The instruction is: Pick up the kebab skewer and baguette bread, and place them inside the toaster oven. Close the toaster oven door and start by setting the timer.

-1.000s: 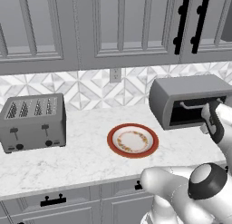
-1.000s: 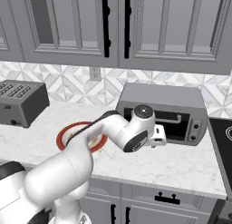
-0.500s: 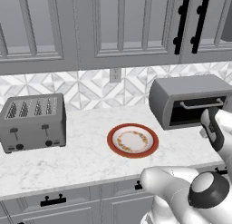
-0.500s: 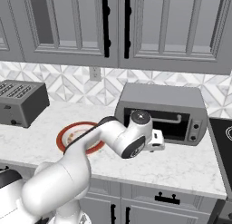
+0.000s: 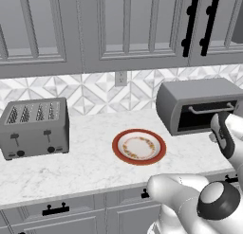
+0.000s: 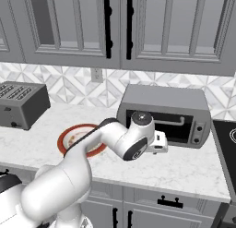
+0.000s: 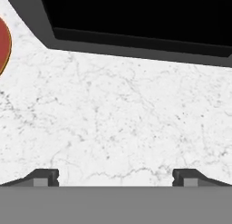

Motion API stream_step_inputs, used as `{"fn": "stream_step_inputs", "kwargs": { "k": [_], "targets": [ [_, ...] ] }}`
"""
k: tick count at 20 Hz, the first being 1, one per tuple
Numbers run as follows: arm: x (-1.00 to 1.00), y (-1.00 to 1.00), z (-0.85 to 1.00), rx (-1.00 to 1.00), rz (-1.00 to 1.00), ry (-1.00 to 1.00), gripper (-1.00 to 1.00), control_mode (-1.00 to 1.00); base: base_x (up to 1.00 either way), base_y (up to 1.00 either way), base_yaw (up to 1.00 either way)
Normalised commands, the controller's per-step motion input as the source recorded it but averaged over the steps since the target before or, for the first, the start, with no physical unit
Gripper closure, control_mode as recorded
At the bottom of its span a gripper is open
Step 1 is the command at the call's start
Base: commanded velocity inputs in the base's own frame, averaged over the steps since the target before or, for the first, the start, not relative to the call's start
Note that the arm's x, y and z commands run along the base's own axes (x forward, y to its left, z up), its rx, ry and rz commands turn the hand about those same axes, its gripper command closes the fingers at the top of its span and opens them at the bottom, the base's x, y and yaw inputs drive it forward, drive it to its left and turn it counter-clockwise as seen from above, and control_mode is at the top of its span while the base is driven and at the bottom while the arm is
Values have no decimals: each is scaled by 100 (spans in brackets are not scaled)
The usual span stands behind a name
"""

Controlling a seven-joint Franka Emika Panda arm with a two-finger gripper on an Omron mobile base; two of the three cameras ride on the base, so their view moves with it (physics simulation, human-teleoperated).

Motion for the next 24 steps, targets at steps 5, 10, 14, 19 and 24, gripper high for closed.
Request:
{"fn": "stream_step_inputs", "kwargs": {
  "k": [5,10,14,19,24],
  "targets": [
    [-4,-27,10,0,-7,-23,-100,-100,0,0,0],
    [-19,-62,30,0,2,-28,-100,-100,0,0,0],
    [-8,-64,19,-2,12,-27,-100,-100,0,0,0],
    [0,-54,17,-8,16,-30,-100,-100,0,0,0],
    [0,-6,2,-24,5,-36,-100,-100,0,0,0]
  ]
}}
